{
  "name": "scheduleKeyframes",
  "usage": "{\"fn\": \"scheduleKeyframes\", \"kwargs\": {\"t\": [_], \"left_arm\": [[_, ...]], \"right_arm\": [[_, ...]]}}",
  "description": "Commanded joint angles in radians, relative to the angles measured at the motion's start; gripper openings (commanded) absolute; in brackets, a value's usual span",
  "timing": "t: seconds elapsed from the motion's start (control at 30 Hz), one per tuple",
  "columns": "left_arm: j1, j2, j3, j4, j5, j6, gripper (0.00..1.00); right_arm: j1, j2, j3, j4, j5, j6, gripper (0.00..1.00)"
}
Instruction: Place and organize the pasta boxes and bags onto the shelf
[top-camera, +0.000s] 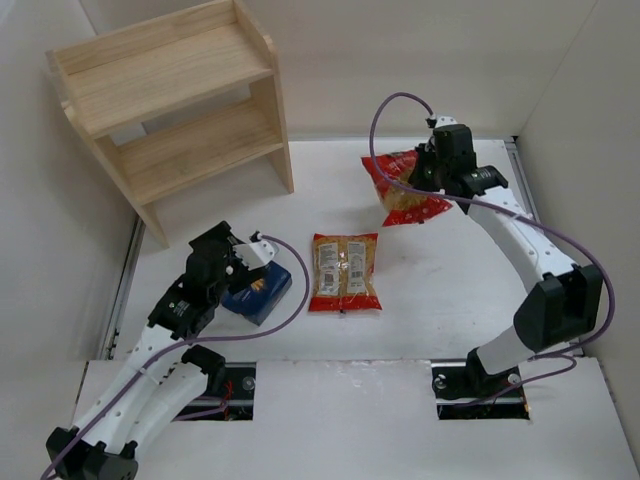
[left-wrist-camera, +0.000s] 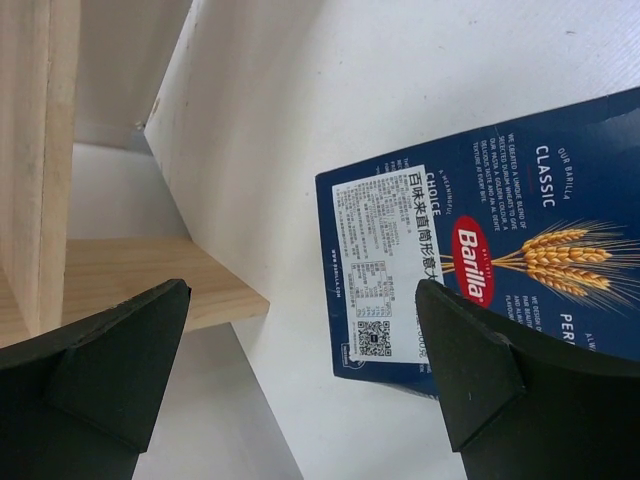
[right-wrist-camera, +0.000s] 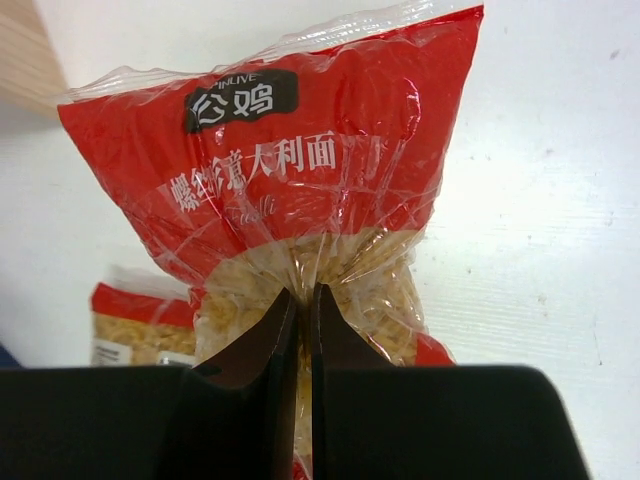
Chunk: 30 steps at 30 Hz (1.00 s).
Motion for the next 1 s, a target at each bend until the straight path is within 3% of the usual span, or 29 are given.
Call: {"fn": "scheduleKeyframes", "kwargs": {"t": [0.0, 0.23, 0.4, 0.7, 0.97], "left_arm": [[0.010, -0.013, -0.005, 0.040, -0.013, 0.006, 1.00], [0.056, -0.030, -0.022, 0.043, -0.023, 0.032, 1.00], [0.134, -0.079, -0.045, 0.051, -0.056, 0.033, 1.00], [0.375, -0.215, -0.112, 0.051, -0.116, 0.021, 1.00], [0.522, -0.303, -0.151, 0.008, -0.127, -0.010, 1.00]], "right_arm": [[0.032, -0.094, 0.070, 0.131, 0.018, 0.016, 0.00], [0.161, -0.176, 0.189, 0.130, 0.087, 0.004, 0.00], [0.307, -0.124, 0.303, 0.140, 0.139, -0.010, 0.00], [0.492, 0.174, 0.654, 0.203, 0.189, -0.026, 0.00], [0.559, 0.475, 1.028, 0.213, 0.205, -0.034, 0.00]]}}
